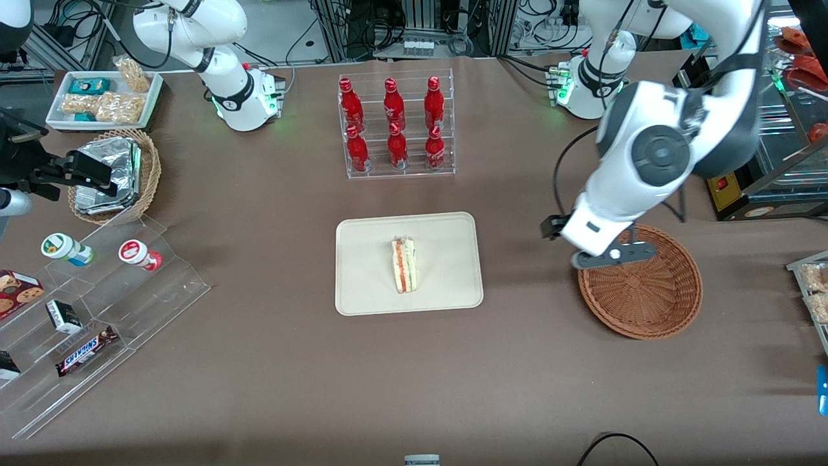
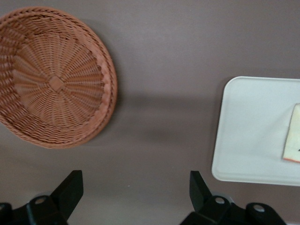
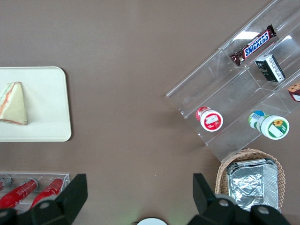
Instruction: Place sandwich from basket to tray
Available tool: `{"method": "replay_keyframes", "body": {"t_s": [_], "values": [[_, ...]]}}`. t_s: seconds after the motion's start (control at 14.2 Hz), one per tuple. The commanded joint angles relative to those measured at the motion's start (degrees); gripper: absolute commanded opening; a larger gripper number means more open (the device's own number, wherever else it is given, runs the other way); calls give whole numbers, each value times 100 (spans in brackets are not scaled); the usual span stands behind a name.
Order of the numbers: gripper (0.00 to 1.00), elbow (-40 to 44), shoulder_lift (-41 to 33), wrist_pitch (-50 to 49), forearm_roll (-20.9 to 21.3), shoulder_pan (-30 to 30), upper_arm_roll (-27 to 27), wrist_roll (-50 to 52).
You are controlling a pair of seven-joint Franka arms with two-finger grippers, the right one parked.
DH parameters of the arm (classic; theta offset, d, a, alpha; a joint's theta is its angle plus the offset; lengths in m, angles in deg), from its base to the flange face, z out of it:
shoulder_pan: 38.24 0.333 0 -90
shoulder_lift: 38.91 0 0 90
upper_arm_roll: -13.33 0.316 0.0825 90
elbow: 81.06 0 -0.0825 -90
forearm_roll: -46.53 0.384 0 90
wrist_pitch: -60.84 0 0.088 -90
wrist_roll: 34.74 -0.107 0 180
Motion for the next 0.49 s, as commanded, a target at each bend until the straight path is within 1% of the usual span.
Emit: {"method": "replay_keyframes", "body": {"t_s": [0.0, 0.21, 0.42], "values": [[100, -197, -390, -164, 53, 458, -65, -840], [100, -170, -663, -444, 35, 1169, -328, -1754], [100, -153, -891, -595, 35, 1916, -793, -2353]]}}
